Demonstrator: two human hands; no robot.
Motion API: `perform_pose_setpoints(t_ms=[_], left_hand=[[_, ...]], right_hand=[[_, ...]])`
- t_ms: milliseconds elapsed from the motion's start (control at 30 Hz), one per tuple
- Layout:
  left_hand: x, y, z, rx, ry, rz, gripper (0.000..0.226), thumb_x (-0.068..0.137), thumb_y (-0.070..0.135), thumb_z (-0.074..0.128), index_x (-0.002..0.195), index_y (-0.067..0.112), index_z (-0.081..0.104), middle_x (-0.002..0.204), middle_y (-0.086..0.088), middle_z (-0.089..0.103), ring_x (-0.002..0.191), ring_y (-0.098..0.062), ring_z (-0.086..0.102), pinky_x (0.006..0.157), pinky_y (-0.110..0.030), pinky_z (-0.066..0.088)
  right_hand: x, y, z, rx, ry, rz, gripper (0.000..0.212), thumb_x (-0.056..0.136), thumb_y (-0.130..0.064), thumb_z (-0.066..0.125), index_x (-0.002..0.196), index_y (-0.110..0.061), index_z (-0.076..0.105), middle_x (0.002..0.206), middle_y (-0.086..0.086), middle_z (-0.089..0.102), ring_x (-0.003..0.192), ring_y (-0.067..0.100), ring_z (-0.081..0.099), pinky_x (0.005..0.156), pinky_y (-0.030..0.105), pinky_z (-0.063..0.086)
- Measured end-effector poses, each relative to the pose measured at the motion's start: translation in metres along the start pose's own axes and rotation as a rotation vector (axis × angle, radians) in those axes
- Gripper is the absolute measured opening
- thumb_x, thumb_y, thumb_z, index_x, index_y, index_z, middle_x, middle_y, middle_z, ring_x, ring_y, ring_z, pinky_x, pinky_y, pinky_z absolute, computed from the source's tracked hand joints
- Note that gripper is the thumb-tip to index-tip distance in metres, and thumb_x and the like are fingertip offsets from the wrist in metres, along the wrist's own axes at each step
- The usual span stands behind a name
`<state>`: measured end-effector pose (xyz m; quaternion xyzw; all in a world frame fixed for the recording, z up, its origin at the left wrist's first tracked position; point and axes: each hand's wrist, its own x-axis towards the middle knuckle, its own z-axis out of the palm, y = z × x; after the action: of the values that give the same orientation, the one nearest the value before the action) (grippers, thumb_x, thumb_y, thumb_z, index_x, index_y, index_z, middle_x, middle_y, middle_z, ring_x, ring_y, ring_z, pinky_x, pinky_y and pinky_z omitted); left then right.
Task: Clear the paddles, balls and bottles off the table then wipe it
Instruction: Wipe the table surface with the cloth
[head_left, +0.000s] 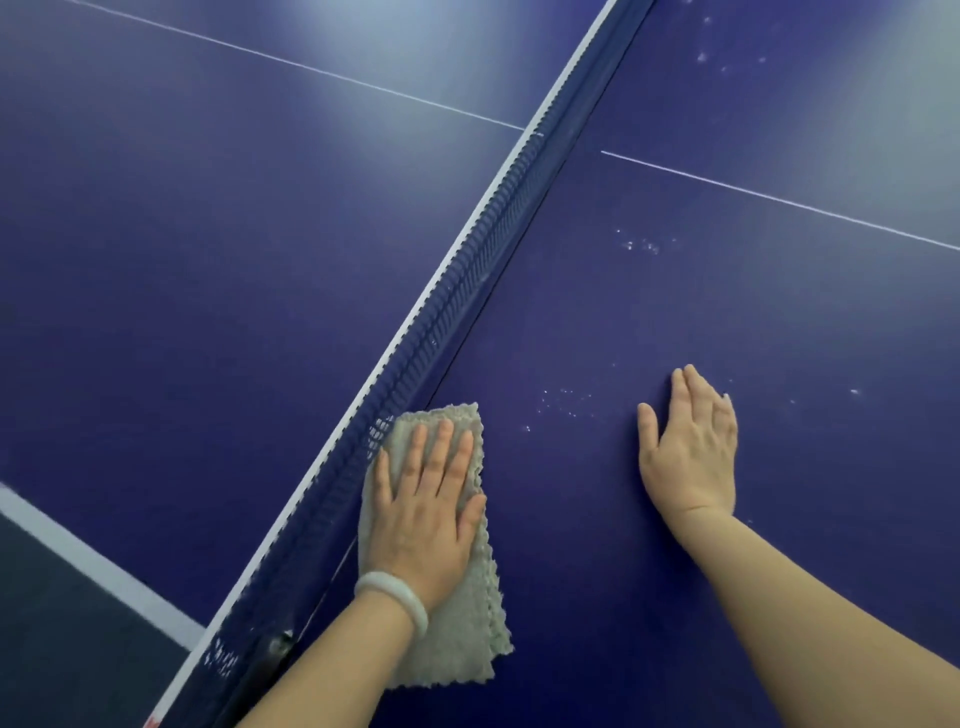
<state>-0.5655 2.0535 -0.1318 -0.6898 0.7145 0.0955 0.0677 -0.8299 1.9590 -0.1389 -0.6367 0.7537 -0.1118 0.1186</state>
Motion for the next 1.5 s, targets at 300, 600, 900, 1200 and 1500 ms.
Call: perform_pose_setpoints(t_ms=[300,600,900,1200,1500], left_hand=[[0.184,0.039,-0.037,-0.085,0.026,0.110,0.062,0.101,0.052,0.008,0.156,0.029,-0.012,0.162,0.009,-0.021,0.149,-0.017,-0.022,0.123,-0.048,-0.003],[0.077,0.031,-0.011,-0.066,0.095,0.159,0.061,0.102,0.047,0.001,0.158,0.023,0.002,0.166,0.002,-0.007,0.152,-0.023,-0.009,0.121,-0.056,0.011],[0.123,0.100,-0.013,-0.047,0.079,0.156,0.062,0.102,0.045,0.011,0.157,0.022,-0.006,0.165,0.001,-0.011,0.151,-0.026,-0.015,0.117,-0.062,0.001],[0.127,0.089,-0.010,-0.003,0.088,0.317,0.062,0.101,0.049,0.008,0.158,0.025,0.005,0.166,0.003,0.000,0.152,-0.022,-0.004,0.119,-0.060,0.009],[0.093,0.060,-0.003,-0.035,0.117,0.185,0.061,0.101,0.048,0.021,0.156,0.023,0.022,0.165,0.003,0.012,0.152,-0.024,0.008,0.115,-0.062,0.021]], right_hand=[[0.004,0.003,0.006,-0.019,0.061,0.020,0.065,0.102,-0.049,0.026,0.153,-0.010,0.032,0.158,0.003,0.031,0.144,0.021,0.014,0.124,0.040,0.010],[0.003,0.001,0.001,0.018,0.013,0.048,0.062,0.102,-0.044,0.033,0.155,-0.013,0.028,0.160,-0.001,0.026,0.148,0.021,0.012,0.124,0.039,0.008],[0.003,0.001,0.003,-0.005,0.058,0.041,0.073,0.096,-0.055,0.015,0.153,-0.014,0.032,0.158,-0.001,0.030,0.145,0.017,0.012,0.123,0.038,0.011],[0.003,0.003,0.004,-0.002,0.096,0.028,0.069,0.098,-0.052,0.019,0.150,-0.011,0.038,0.156,0.001,0.037,0.142,0.014,0.012,0.121,0.039,0.016],[0.009,0.002,0.005,0.120,0.102,0.028,0.069,0.097,-0.053,0.023,0.150,-0.010,0.038,0.154,0.003,0.039,0.145,0.020,0.021,0.123,0.040,0.013]])
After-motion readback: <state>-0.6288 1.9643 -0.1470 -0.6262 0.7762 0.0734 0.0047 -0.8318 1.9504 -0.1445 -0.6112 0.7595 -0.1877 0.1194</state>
